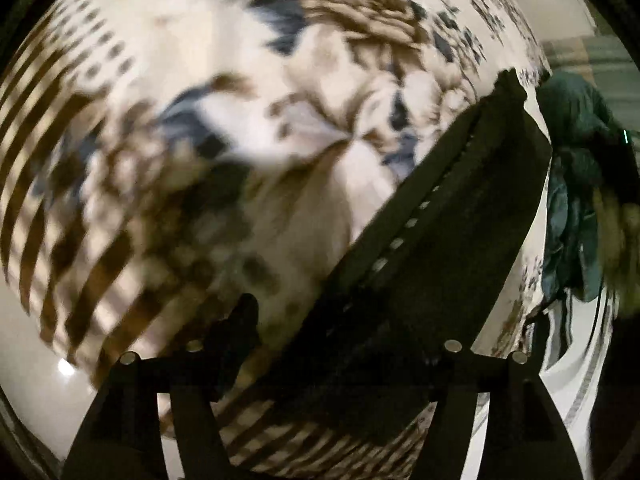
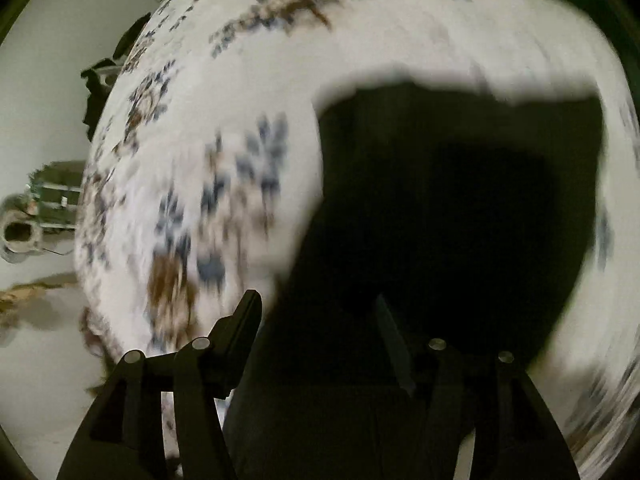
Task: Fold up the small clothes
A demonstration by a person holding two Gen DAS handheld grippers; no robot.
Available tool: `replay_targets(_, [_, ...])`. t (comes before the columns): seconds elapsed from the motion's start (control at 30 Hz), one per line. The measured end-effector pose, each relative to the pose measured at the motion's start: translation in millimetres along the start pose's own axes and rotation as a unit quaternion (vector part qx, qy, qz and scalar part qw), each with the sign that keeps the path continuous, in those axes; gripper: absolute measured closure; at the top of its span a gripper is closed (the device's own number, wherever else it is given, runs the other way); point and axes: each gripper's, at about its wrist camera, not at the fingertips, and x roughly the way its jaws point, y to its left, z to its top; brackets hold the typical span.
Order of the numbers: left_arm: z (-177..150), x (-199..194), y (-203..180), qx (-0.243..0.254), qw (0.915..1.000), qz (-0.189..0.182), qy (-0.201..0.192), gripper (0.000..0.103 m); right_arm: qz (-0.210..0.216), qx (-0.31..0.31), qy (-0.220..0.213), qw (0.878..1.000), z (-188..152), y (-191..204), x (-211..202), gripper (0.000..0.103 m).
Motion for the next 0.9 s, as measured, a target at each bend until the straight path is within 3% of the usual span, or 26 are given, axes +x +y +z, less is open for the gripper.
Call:
replay_targets(0.1, [17.1, 20.7, -33.2, 0.042, 0.9991, 0.005, -0.003, 0.038, -0.017, 0.048, 0.022, 0.998, -76.8, -42.3, 15.4, 0.041])
replay_targets(0.2, [32.5, 45.5, -70.1, 0.112, 0.9926, 0.043, -0.016, 0.040, -0.009, 0.099, 0.029, 0.995, -128.3, -78.7, 30.0, 0.041])
replay_targets(0.23, [35.6, 50.4, -75.2, 0.125, 0.9905, 0.054, -0.019, 0.051, -0.001, 0.123, 0.030, 0.992, -146.2, -93.2, 35.3, 0.041])
replay_targets(0.27, [40.8, 57.9, -81.9, 0.149, 0.9850, 0.083, -0.025, 0.076, 0.010, 0.143, 0.027, 0.989, -160.4, -104.9, 38.7, 0.041])
replay_targets(0.37, [54.2, 53.5, -70.2, 0.145, 0.9827, 0.111, -0.029, 0.075, 0.014, 0.174, 0.017, 0.984, -186.9, -123.3, 36.9, 0.041])
replay_targets(0.4, [58.0, 47.5, -66.4, 0.142, 0.9798, 0.137, -0.036, 0.075, 0.017, 0.177, 0.015, 0.984, -193.2, -127.0, 35.5, 0.041])
replay_targets(0.47, [64.3, 37.4, -61.6, 0.133, 0.9775, 0.160, -0.037, 0.077, 0.025, 0.181, 0.011, 0.983, -202.4, -132.6, 31.6, 0.041])
replay_targets(0.53, [72.0, 21.6, -64.7, 0.108, 0.9852, 0.126, -0.043, 0.074, 0.028, 0.174, 0.014, 0.984, -210.8, -132.2, 30.3, 0.041])
replay_targets(0.6, [78.2, 20.0, -86.5, 0.124, 0.9871, 0.091, -0.043, 0.069, 0.029, 0.170, 0.009, 0.985, -213.2, -131.9, 28.9, 0.041])
replay_targets(0.7, [91.6, 37.7, -131.9, 0.184, 0.9794, 0.071, -0.043, 0.067, 0.036, 0.178, -0.011, 0.983, -205.1, -134.6, 26.8, 0.041])
replay_targets(0.83, [118.5, 85.0, -181.1, 0.242, 0.9673, 0.069, -0.028, 0.068, 0.038, 0.188, -0.057, 0.980, -167.5, -138.8, 20.4, 0.041])
replay_targets(0.87, [126.6, 97.9, -190.3, 0.262, 0.9629, 0.062, -0.025, 0.076, 0.034, 0.190, -0.066, 0.979, -157.1, -140.8, 19.4, 0.041])
replay_targets(0.9, [128.3, 100.3, -191.3, 0.274, 0.9593, 0.062, -0.031, 0.090, 0.031, 0.191, -0.075, 0.978, -147.0, -143.3, 18.4, 0.041])
